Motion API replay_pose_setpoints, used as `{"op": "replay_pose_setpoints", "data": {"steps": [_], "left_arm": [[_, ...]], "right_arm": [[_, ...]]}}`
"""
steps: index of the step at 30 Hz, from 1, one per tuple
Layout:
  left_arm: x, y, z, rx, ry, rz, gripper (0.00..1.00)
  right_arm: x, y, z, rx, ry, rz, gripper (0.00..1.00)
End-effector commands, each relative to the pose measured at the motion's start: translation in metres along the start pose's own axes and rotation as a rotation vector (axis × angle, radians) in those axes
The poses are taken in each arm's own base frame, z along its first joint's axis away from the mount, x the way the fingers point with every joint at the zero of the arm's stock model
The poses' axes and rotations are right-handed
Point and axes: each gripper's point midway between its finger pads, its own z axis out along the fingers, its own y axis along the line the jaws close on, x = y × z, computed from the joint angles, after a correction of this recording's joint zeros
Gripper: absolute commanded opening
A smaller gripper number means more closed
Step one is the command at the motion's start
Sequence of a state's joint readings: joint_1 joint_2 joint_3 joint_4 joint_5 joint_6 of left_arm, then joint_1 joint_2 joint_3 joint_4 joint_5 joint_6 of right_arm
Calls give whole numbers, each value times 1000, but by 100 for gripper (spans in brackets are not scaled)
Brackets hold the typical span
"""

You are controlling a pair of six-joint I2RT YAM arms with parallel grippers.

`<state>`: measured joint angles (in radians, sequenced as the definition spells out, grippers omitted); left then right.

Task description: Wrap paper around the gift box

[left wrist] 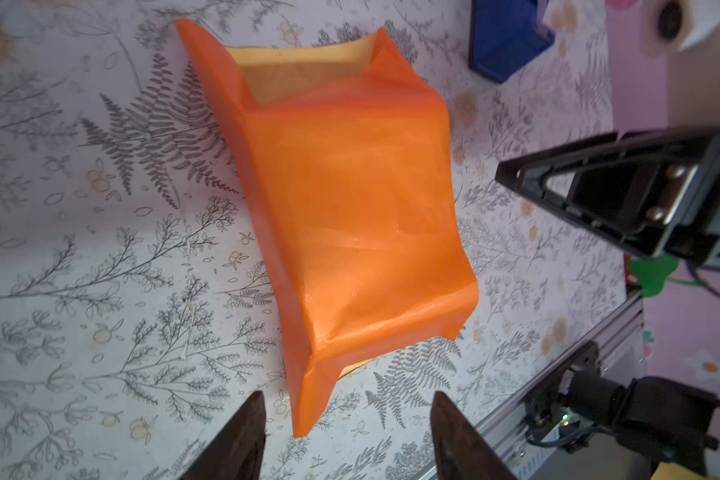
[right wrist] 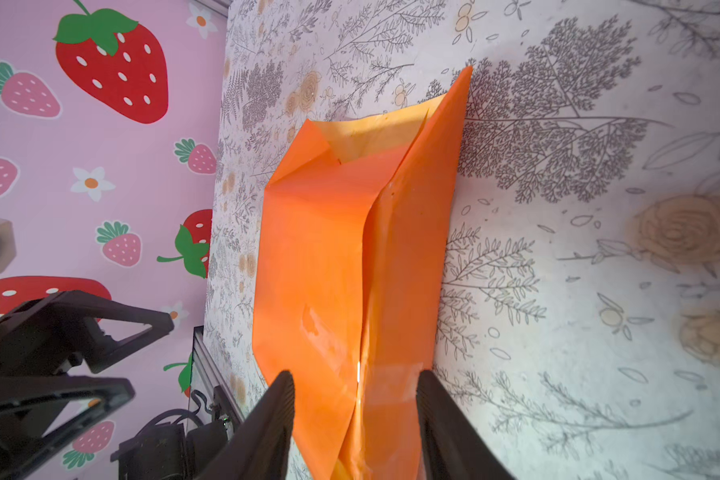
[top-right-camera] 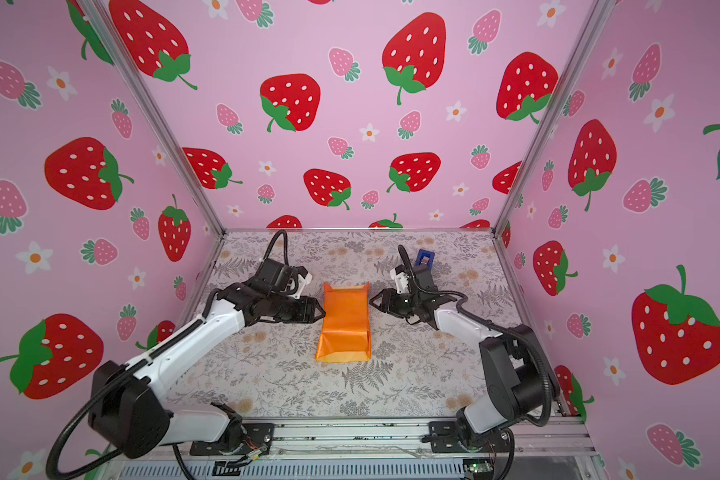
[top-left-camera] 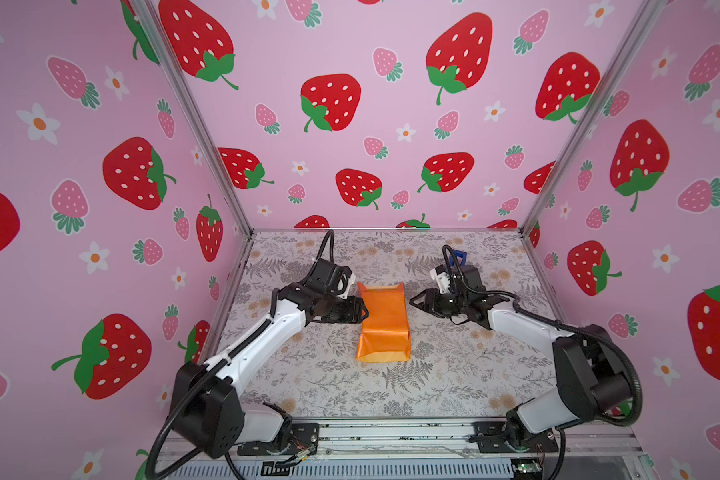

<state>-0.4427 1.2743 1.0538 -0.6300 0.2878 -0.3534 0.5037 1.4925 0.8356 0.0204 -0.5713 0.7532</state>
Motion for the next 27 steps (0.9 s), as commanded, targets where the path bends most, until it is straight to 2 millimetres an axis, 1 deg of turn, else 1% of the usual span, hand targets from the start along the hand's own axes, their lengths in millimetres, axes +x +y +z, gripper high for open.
{"op": "replay_pose_setpoints", "data": {"steps": [1,2,5,7,9,10,11,13,16,20,22,24,27], "left_arm": [[-21,7,-23,-24,-159,68,93],[-25,7,-30,-16,-198,61,100],[-34,13,-48,28,-285,17,99],[-36,15,-54,52,-297,6,99],[-34,18,-52,40,-272,6,99],[-31,21,-49,25,-244,-6,99],[-27,21,-45,26,-210,-16,95],[-16,21,-35,31,-145,-45,89],[1,19,-20,33,-88,-86,84],[25,20,1,1,-68,-114,81],[36,22,12,-35,-52,-111,80],[47,24,24,-51,-25,-109,79],[56,23,40,-44,12,-111,77]], "right_arm": [[1,-1,-11,23,-32,-36,51],[-2,3,-15,20,-53,-47,51],[-6,18,-26,-9,-106,-91,51],[-6,25,-30,-19,-123,-120,51],[-1,30,-29,-17,-114,-148,51],[3,31,-28,-7,-105,-161,51],[8,31,-25,9,-91,-174,56],[18,28,-21,53,-67,-188,59],[31,17,-19,154,-50,-195,70],[47,17,-16,199,-65,-234,83],[54,14,-13,205,-72,-241,86],[62,11,-8,209,-66,-242,86],[73,11,1,195,-48,-243,86]]}}
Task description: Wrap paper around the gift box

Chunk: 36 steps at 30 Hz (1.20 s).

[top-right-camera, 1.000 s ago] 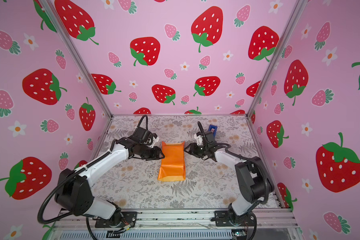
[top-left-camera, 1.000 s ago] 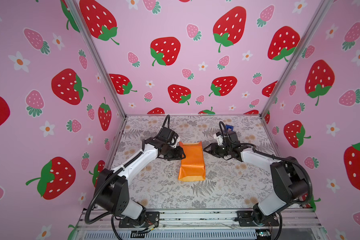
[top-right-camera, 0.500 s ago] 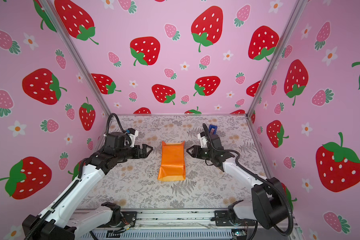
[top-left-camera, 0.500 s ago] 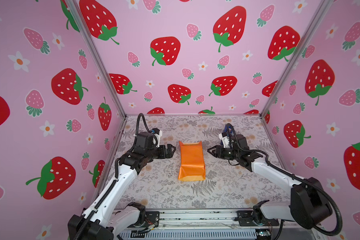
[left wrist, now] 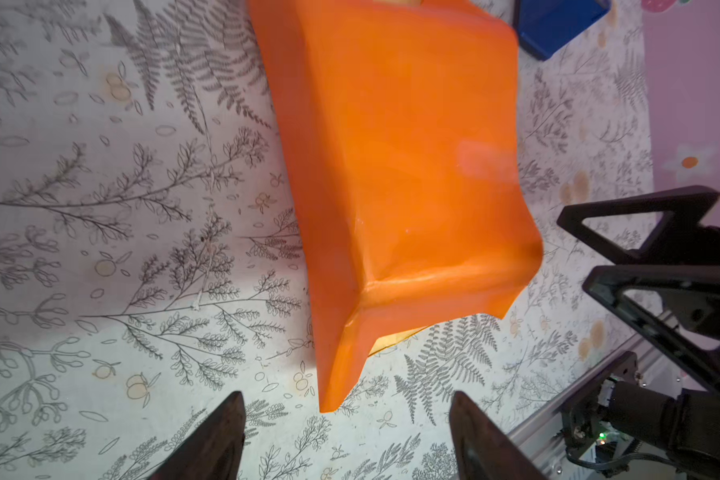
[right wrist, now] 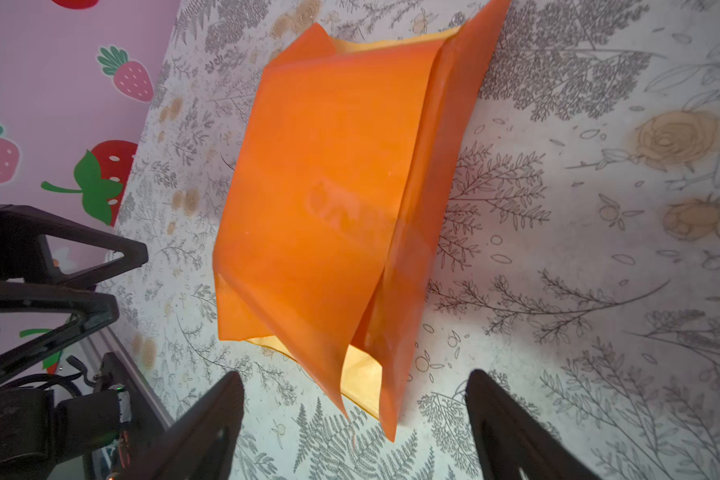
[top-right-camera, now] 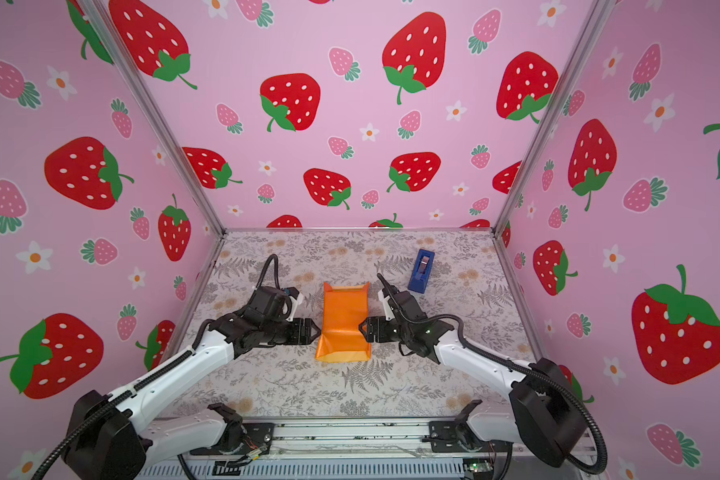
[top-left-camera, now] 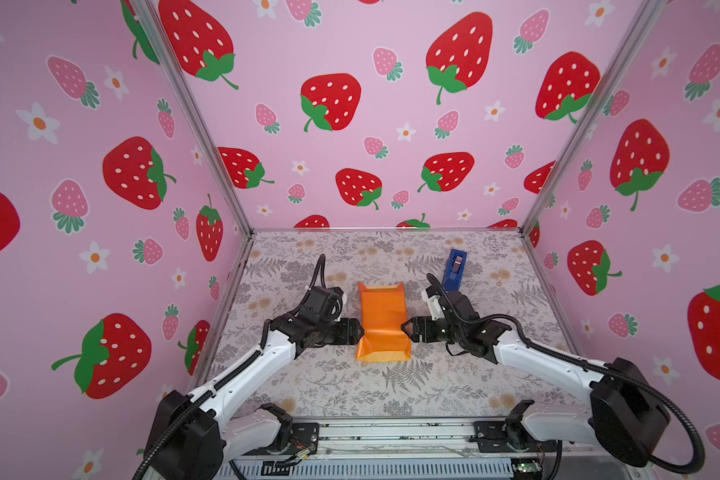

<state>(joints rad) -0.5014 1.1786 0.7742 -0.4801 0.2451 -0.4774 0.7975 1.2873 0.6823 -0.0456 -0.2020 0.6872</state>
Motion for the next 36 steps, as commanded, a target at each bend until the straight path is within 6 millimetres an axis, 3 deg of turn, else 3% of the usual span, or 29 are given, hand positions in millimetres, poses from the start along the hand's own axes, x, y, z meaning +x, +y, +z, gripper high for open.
{"op": "replay_pose_setpoints", "data": {"steps": [1,6,10,36], "left_arm": [[-3,0,13,-13,-14,-22,77],[3,-2,28,-32,23,-18,74],[4,3,36,-67,26,-36,71],[-8,22,66,-173,-17,-50,53]], "right_arm": [[4,0,9,19,-22,2,86],[19,2,20,-2,8,23,85],[24,-8,29,30,7,54,83],[22,-30,61,116,-18,157,69]]}}
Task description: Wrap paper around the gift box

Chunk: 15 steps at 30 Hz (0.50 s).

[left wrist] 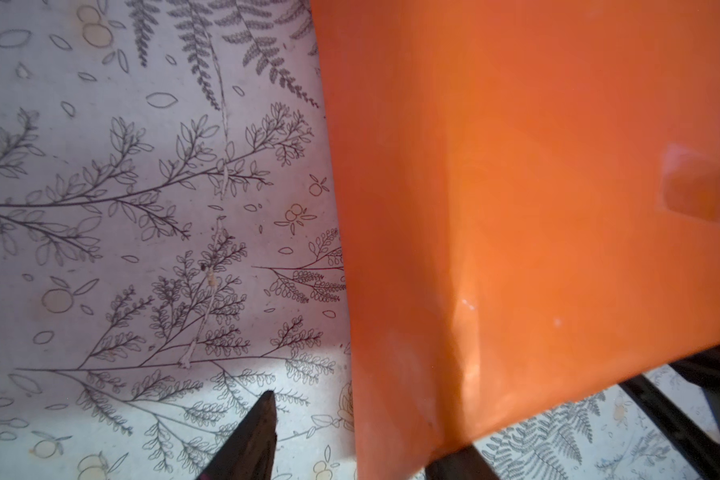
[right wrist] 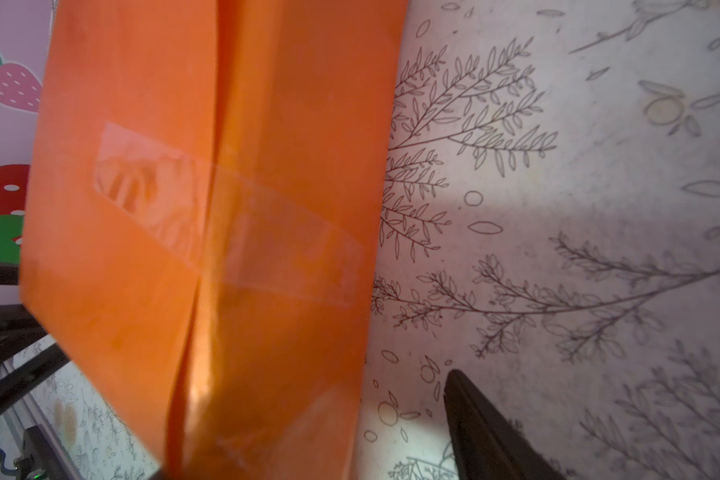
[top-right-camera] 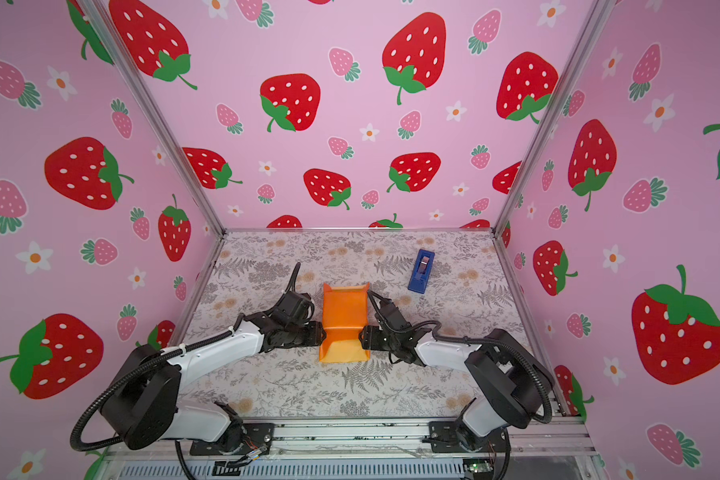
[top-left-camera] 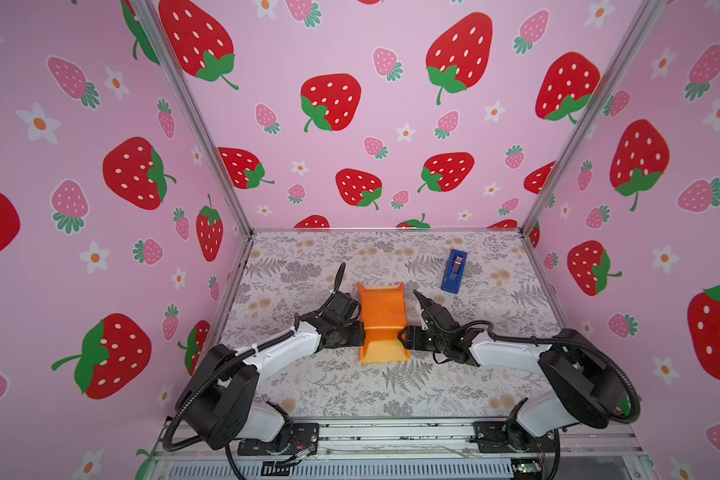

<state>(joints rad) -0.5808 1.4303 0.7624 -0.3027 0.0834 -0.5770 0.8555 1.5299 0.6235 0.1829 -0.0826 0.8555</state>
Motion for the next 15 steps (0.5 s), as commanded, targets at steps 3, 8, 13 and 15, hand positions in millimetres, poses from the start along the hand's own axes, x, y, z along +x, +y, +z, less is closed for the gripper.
{"op": "replay_pose_setpoints", "data": {"steps": [3,8,13,15], "left_arm": [[-11,1,7,-23,-40,-7,49],[-11,5,12,-44,-44,-3,42],[-13,6,17,-64,-47,18,33],[-14,7,19,-76,-54,30,30]], "right_arm": [[-9,3,6,7,-34,21,69],[-12,3,7,9,-45,20,67],[-14,4,9,10,-50,18,64],[-14,3,10,15,-52,19,63]]}}
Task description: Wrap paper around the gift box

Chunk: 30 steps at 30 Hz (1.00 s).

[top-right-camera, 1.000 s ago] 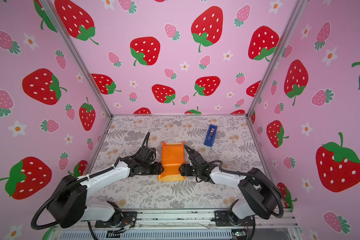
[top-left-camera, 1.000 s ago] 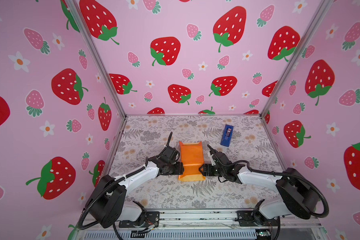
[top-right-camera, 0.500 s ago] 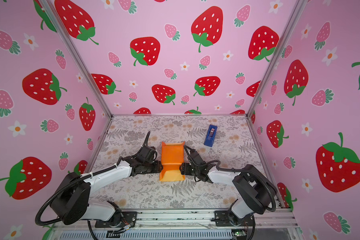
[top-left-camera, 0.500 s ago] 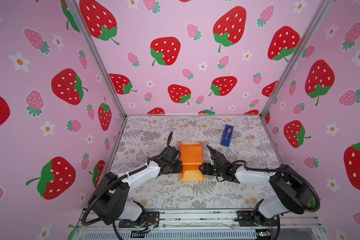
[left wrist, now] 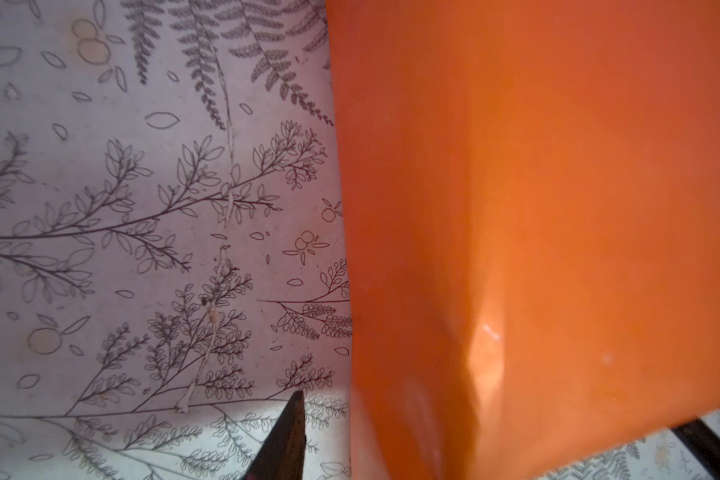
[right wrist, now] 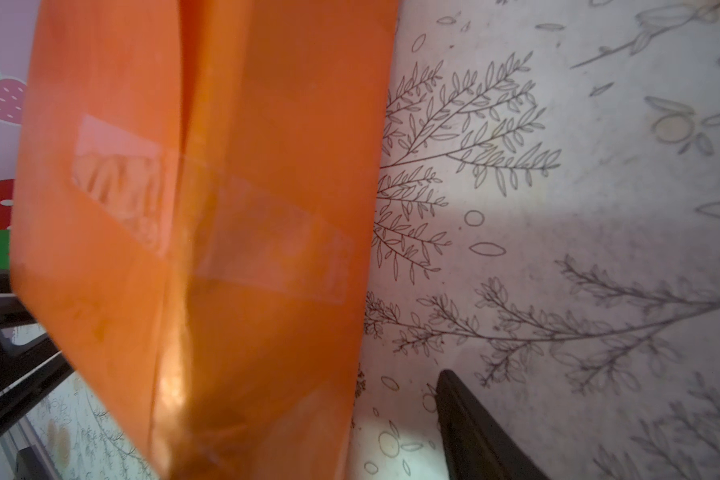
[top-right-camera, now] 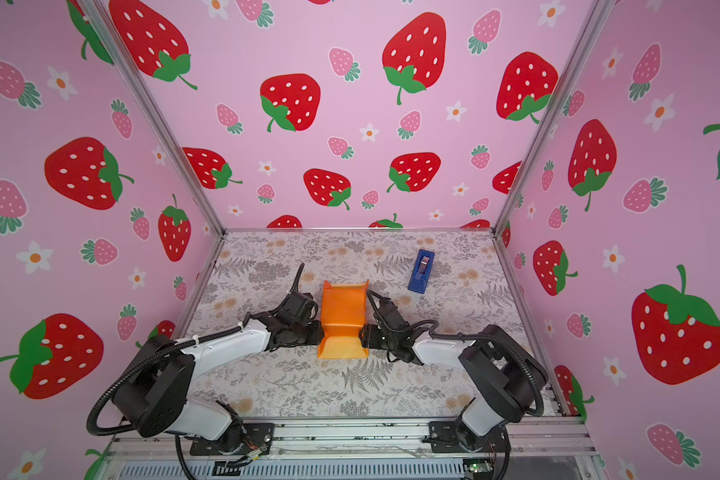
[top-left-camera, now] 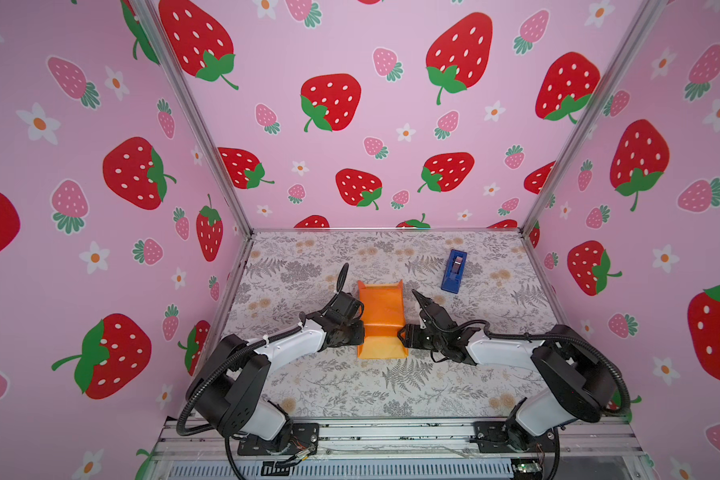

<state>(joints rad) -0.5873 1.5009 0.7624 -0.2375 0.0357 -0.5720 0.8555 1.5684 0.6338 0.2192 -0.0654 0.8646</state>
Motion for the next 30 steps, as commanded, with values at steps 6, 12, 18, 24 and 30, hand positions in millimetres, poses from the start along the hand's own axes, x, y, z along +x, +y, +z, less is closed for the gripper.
{"op": "replay_pose_setpoints", "data": {"steps": [6,12,18,24,30], "left_arm": [[-10,-3,9,-51,-59,61,21],[-13,-4,15,-60,-83,84,14],[-15,-3,22,-70,-86,91,10],[-15,-4,25,-65,-83,89,9],[-15,-6,24,-52,-87,90,9]], "right_arm": [[-16,2,2,22,-64,10,60],[-24,1,3,34,-94,9,57],[-33,3,5,29,-138,6,54],[-38,1,14,36,-160,-6,53],[-40,0,21,38,-172,-6,39]]}}
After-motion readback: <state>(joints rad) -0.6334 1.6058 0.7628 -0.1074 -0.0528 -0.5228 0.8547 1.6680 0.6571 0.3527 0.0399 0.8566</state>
